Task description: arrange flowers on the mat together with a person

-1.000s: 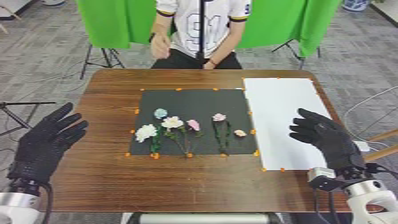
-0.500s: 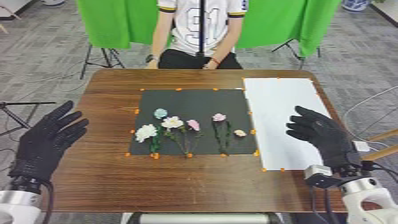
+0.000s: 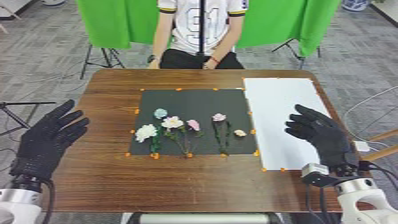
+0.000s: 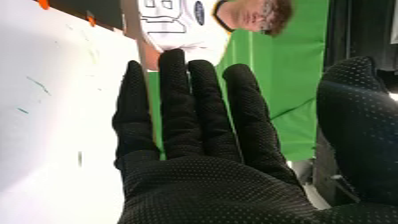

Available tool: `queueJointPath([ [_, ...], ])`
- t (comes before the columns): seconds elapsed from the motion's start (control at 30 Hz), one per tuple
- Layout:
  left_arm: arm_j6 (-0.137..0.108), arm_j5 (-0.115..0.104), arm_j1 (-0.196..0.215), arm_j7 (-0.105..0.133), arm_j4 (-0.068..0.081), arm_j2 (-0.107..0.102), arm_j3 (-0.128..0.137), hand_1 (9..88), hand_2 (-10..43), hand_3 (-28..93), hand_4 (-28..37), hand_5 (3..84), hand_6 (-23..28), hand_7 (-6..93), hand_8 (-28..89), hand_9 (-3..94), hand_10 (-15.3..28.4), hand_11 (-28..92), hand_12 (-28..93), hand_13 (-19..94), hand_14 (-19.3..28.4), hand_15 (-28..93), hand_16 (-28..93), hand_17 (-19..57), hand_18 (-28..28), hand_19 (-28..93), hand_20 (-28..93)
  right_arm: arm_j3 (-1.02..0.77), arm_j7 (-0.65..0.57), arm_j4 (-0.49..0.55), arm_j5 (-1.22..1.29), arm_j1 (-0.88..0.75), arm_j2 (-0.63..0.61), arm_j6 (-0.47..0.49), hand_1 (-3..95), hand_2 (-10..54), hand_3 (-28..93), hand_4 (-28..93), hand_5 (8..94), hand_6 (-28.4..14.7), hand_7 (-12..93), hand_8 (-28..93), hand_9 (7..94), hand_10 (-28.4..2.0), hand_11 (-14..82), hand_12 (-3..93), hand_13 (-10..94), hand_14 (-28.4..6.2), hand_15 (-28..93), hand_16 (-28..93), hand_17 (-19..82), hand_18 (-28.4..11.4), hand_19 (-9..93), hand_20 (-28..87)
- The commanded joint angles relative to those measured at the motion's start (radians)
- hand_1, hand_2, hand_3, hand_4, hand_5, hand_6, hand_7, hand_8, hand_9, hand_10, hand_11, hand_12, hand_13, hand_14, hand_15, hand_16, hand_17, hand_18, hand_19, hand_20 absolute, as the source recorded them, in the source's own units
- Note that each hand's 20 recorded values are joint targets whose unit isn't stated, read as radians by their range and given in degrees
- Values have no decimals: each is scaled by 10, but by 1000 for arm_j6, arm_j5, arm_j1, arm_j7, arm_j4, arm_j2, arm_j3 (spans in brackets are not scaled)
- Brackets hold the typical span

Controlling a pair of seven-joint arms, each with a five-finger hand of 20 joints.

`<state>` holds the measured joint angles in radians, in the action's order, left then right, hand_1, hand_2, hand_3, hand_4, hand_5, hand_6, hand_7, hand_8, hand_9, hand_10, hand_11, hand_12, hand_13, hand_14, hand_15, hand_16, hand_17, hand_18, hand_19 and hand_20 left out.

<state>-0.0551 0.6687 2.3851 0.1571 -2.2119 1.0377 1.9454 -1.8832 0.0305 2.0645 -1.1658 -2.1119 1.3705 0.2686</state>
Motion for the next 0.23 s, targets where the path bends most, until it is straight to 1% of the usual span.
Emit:
queueJointPath([
  [0.03, 7, 5, 11, -17, 8, 14, -2, 248, -3, 705, -260, 332, 43, 148, -77, 297, 129, 183, 195, 244, 159, 288, 29, -70, 234, 459, 89, 1, -14, 3, 5, -20, 12, 27, 192, 8, 866, -223, 419, -49, 156, -81, 425, -150, 132, 252, 378, -124, 246, 305, 123, -206, 465, 312],
  [0.07, 22, 13, 6, -20, 14, 23, -1, 248, -3, 704, -260, 332, 43, 148, -77, 297, 129, 184, 195, 244, 159, 288, 29, -70, 234, 459, 89, -1, -16, 2, 0, -18, 15, 35, 192, 8, 866, -223, 419, -49, 157, -81, 425, -150, 132, 252, 379, -124, 247, 305, 123, -206, 466, 312],
  [0.1, 11, 0, 4, -15, 17, 13, -10, 248, -3, 705, -260, 332, 43, 148, -78, 297, 129, 184, 195, 244, 159, 289, 29, -70, 234, 459, 89, -3, -14, 3, -3, -20, 14, 32, 192, 8, 865, -223, 419, -49, 156, -81, 425, -150, 131, 251, 380, -125, 248, 304, 123, -206, 465, 312],
  [0.13, -6, -12, -6, -9, 21, 3, -25, 248, -2, 704, -260, 332, 43, 148, -78, 297, 129, 184, 195, 244, 159, 289, 29, -70, 234, 459, 89, -4, -9, 5, -3, -21, 13, 20, 192, 9, 865, -223, 418, -49, 156, -81, 425, -150, 131, 251, 381, -125, 248, 303, 123, -206, 465, 312],
  [0.17, 3, -7, -28, -10, 29, 1, -33, 249, -2, 703, -260, 332, 43, 148, -77, 297, 129, 185, 195, 244, 159, 290, 29, -71, 234, 460, 90, -6, -4, 1, 0, -12, 12, 21, 192, 9, 865, -223, 418, -49, 156, -81, 425, -150, 132, 251, 383, -125, 249, 303, 123, -206, 464, 311],
  [0.23, 24, 5, -41, -23, 31, -8, -33, 249, -2, 703, -260, 332, 43, 148, -77, 297, 129, 185, 195, 244, 159, 289, 28, -71, 234, 460, 90, -4, -2, 3, -6, -12, 16, 10, 192, 9, 865, -223, 418, -49, 155, -81, 426, -150, 132, 251, 385, -125, 250, 301, 123, -207, 465, 312],
])
